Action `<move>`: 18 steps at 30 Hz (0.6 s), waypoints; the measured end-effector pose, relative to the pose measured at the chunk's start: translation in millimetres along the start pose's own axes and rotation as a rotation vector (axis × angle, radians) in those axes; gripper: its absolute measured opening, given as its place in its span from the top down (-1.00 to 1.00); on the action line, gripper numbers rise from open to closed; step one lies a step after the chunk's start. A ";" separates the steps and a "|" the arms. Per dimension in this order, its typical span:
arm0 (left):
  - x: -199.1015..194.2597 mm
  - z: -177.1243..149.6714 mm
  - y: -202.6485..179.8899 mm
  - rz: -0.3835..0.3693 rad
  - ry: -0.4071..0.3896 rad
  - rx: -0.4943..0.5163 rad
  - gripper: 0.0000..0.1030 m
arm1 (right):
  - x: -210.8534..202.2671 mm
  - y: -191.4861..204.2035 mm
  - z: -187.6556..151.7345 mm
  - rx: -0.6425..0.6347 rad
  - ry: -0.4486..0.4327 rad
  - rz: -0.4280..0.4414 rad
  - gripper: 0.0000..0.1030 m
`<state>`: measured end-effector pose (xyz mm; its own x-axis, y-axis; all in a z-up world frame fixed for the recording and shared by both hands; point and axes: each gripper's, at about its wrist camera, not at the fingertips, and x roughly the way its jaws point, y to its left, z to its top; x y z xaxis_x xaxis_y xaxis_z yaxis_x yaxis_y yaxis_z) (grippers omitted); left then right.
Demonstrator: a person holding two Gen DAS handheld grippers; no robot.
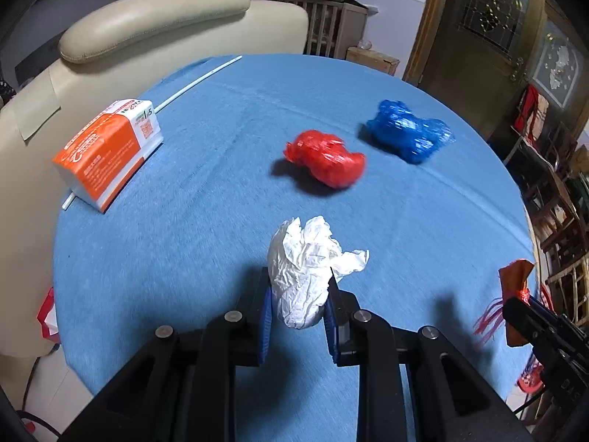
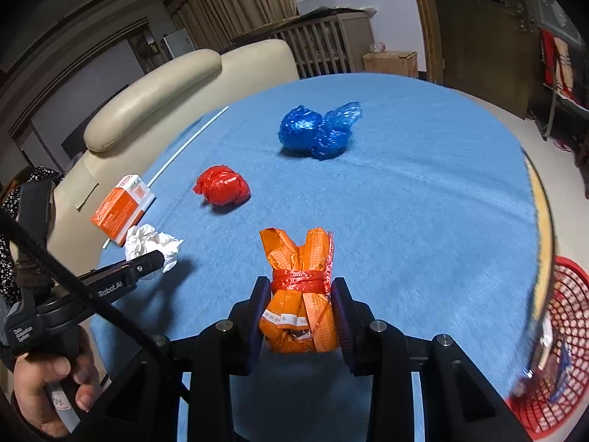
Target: Collect trash
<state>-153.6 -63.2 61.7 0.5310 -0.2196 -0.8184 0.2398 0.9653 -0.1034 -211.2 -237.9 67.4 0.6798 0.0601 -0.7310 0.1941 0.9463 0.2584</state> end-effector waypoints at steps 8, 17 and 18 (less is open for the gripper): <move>-26.9 -18.2 -23.2 -0.013 -0.028 0.040 0.50 | -36.1 -10.7 -24.5 0.023 -0.040 -0.021 0.30; -42.2 -21.1 -36.6 -0.023 -0.052 0.068 0.50 | -55.7 -16.1 -31.8 0.032 -0.074 -0.028 0.30; -41.7 -21.1 -37.4 -0.021 -0.052 0.071 0.50 | -55.8 -16.0 -32.2 0.032 -0.075 -0.029 0.30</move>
<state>-201.9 -87.1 87.7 0.5665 -0.2490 -0.7855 0.3074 0.9483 -0.0789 -275.0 -246.2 83.8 0.7245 0.0080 -0.6893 0.2361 0.9366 0.2590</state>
